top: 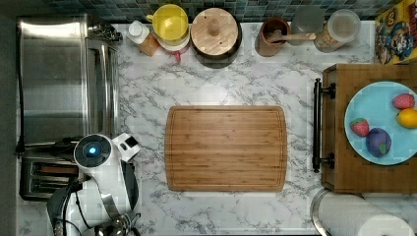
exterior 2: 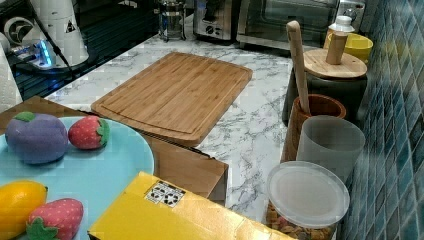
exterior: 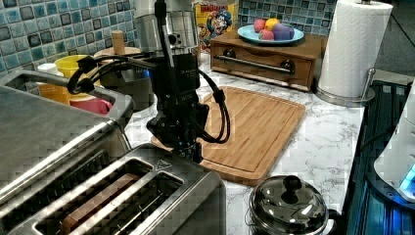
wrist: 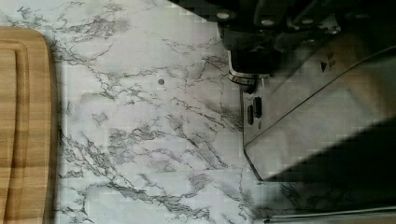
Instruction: Turn on the toaster.
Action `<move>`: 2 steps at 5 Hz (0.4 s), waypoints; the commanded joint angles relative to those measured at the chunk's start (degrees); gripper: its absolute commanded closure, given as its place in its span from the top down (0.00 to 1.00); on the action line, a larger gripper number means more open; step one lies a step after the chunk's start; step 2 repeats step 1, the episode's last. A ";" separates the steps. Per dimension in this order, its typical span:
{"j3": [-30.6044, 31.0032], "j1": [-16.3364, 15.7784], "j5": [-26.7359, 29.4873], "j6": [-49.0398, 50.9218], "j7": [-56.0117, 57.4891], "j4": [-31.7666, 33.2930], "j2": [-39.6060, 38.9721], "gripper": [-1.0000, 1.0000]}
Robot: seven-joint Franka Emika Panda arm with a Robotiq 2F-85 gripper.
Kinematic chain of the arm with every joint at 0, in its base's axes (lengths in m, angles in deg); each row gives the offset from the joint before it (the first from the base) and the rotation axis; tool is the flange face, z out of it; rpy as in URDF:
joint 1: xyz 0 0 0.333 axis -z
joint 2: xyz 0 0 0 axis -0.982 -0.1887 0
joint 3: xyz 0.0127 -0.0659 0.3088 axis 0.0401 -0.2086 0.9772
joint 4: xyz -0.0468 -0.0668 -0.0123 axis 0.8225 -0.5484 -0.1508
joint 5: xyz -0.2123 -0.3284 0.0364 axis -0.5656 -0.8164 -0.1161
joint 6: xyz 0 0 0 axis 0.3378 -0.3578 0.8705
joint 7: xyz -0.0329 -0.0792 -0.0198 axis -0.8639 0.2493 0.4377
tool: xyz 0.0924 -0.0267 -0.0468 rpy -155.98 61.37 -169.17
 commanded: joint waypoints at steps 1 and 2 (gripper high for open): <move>-4.67 2.78 -1.36 -7.47 2.19 12.27 -10.83 0.00; -4.67 2.78 -1.36 -7.47 2.19 12.27 -10.83 0.00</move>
